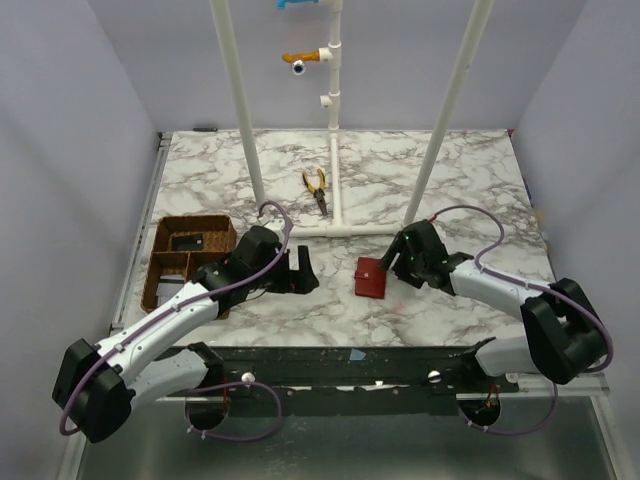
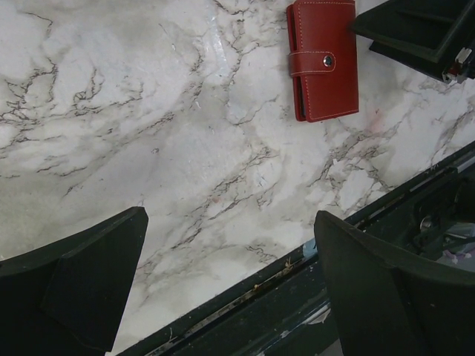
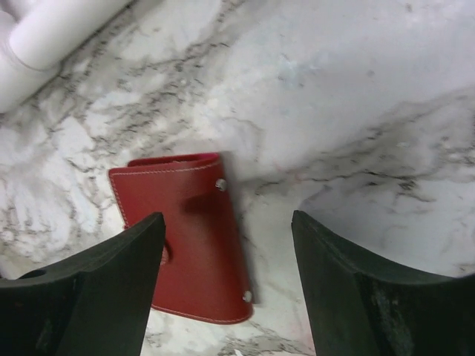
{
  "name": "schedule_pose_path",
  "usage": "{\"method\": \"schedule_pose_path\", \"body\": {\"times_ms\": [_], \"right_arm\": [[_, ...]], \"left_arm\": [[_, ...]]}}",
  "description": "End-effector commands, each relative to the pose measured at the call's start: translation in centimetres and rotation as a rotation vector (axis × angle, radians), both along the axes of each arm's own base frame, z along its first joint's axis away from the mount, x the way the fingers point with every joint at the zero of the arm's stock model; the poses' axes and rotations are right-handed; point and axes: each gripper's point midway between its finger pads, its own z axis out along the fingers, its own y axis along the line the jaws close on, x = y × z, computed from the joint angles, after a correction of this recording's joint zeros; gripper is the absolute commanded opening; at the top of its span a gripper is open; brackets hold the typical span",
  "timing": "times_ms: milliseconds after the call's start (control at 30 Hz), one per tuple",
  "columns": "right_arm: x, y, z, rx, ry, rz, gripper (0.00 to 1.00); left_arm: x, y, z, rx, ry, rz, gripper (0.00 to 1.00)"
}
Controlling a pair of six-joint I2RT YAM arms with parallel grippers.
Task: Take the credit cards out of the card holder
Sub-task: Move the card holder to the center of the board.
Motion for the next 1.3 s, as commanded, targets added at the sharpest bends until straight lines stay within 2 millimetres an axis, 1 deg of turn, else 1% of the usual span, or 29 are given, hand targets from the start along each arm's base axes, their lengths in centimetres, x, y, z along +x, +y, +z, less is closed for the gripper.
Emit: {"method": "schedule_pose_path", "body": {"times_ms": [0, 67, 167, 200, 267, 333, 367, 533, 567, 667, 700, 767, 833, 933, 1067, 1233, 1267], "right_arm": [[0.4, 1.5, -0.1, 0.035, 0.001, 0.066, 0.70], [0.1, 1.7, -0.3, 0.044, 0.011, 0.076, 0.65], [-0.5, 1.8, -0.9, 0.046, 0.032, 0.078, 0.56], [-0.9, 2.2, -1.1, 0.049, 0.036, 0.087, 0.51], [-1.6, 3.0, -1.4, 0.043, 0.043, 0.106, 0.46], [-2.3, 4.0, -1.8, 0.036, 0.054, 0.126, 0.44], [-2.7, 4.5, -2.1, 0.035, 0.062, 0.133, 0.43], [-3.8, 5.9, -3.0, 0.053, 0.085, 0.150, 0.32], [-3.9, 6.1, -3.1, 0.056, 0.082, 0.157, 0.30], [-4.2, 7.2, -3.2, 0.059, 0.073, 0.198, 0.26], [-4.4, 7.4, -3.2, 0.058, 0.076, 0.210, 0.25], [-4.3, 8.6, -2.7, 0.076, 0.046, 0.244, 0.22], [-4.6, 9.4, -2.5, 0.080, 0.043, 0.268, 0.21], [-5.0, 10.1, -2.9, 0.086, 0.056, 0.283, 0.18], [-5.4, 10.8, -3.3, 0.120, 0.067, 0.293, 0.16], [-5.4, 11.1, -3.5, 0.138, 0.067, 0.287, 0.14], [-5.8, 11.4, -3.5, 0.155, 0.077, 0.300, 0.14]], "left_arm": [[0.9, -0.7, 0.7, 0.019, -0.021, 0.008, 0.99], [0.9, -0.9, 0.5, 0.026, -0.016, 0.008, 0.98], [0.9, -1.0, 0.1, 0.039, -0.013, 0.013, 0.98], [1.0, -1.0, 0.1, 0.041, -0.013, 0.014, 0.99], [1.0, -1.2, -0.1, 0.046, -0.010, 0.014, 0.98], [1.1, -1.3, -0.2, 0.053, -0.009, 0.016, 0.98], [1.2, -1.3, -0.3, 0.057, -0.009, 0.018, 0.97], [1.6, -1.6, -0.8, 0.075, -0.008, 0.035, 0.90], [2.0, -1.5, -1.0, 0.093, -0.018, 0.055, 0.88], [2.4, -2.0, -1.2, 0.114, -0.027, 0.056, 0.82], [2.5, -2.2, -1.4, 0.127, -0.030, 0.060, 0.79], [2.7, -2.5, -1.6, 0.155, -0.036, 0.058, 0.73], [2.7, -2.9, -1.9, 0.185, -0.044, 0.050, 0.65], [2.8, -3.3, -2.7, 0.232, -0.038, 0.044, 0.56], [2.9, -4.0, -3.9, 0.287, -0.024, 0.032, 0.51], [2.9, -5.6, -4.9, 0.305, -0.010, 0.012, 0.49], [3.0, -5.8, -5.0, 0.308, -0.007, 0.012, 0.49]]}}
